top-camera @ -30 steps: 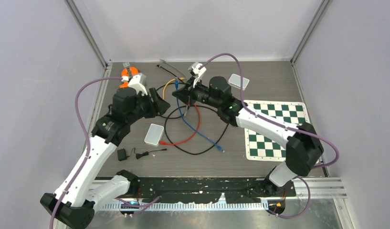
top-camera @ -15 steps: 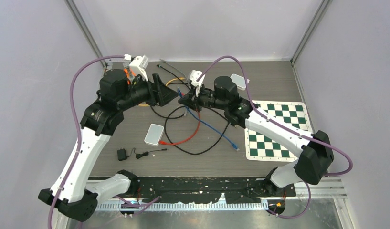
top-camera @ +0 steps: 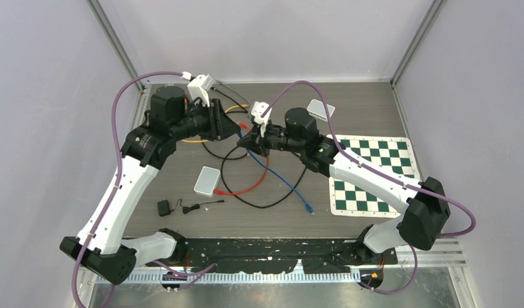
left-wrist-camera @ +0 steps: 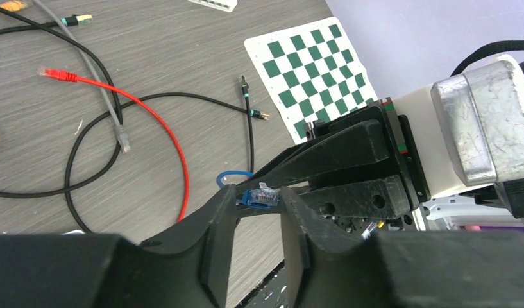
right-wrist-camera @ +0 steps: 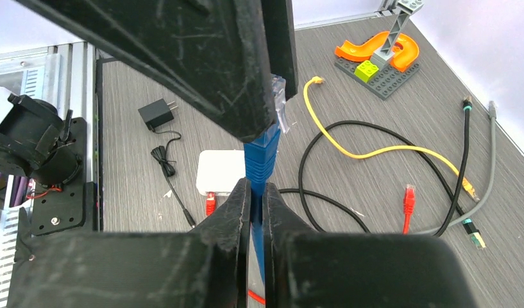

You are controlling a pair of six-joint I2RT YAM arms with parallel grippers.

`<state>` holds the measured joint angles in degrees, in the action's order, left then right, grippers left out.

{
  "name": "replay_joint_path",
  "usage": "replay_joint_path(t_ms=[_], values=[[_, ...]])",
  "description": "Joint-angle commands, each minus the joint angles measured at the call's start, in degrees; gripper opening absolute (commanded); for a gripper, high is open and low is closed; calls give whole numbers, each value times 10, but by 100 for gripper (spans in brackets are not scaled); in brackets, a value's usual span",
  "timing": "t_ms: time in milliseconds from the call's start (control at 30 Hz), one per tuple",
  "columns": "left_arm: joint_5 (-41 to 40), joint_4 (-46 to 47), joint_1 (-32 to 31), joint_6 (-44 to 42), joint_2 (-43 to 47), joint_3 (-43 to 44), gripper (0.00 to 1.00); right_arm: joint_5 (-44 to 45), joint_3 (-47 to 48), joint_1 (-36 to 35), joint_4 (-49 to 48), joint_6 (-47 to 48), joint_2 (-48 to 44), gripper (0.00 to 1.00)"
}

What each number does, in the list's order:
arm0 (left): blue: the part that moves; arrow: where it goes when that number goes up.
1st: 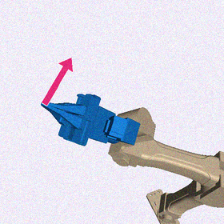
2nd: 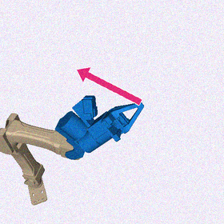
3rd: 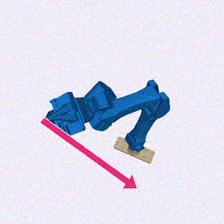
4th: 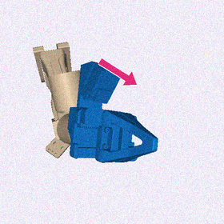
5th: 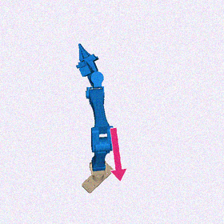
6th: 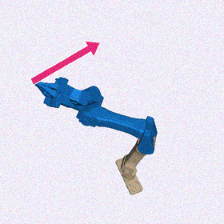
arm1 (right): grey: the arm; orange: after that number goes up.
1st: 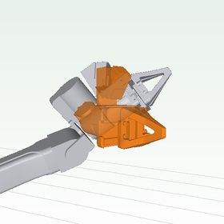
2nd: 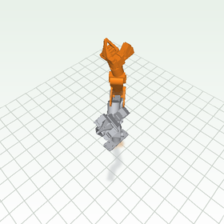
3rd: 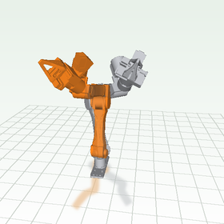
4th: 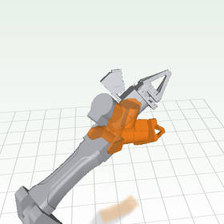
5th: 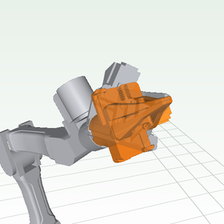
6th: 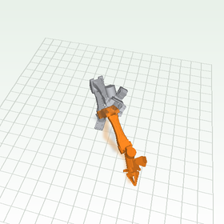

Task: Insert the plug into the switch port
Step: Pick up the connector from the center of the board.

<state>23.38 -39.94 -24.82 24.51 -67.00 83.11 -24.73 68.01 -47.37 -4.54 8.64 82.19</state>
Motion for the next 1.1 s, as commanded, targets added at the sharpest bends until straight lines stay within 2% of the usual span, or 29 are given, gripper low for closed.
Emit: replay_joint_path(t_ms=[0,200,300,367,400,533,700,867,1067], values=[[-3,-8,2,-18,-1,20,29,3,-7,-6,-20,7,-31,5],[-10,-16,2,-37,6,8,0,4,-12,-6,-13,17,-37,5],[-12,-13,3,-51,12,-3,0,-3,-19,-5,-12,18,-39,6],[-13,-8,6,-65,19,-16,0,-12,-22,-4,-11,25,-41,16],[-10,-2,9,-72,24,-25,0,-21,-24,-3,-10,29,-45,26],[26,60,40,-74,56,-70,0,-68,-17,15,10,41,-63,49],[89,176,83,-89,90,-123,0,-148,19,56,41,26,-90,65],[163,255,93,-133,108,-165,0,-228,50,92,42,-5,-95,68],[249,328,95,-140,123,-208,0,-293,73,105,5,-39,-57,60]])
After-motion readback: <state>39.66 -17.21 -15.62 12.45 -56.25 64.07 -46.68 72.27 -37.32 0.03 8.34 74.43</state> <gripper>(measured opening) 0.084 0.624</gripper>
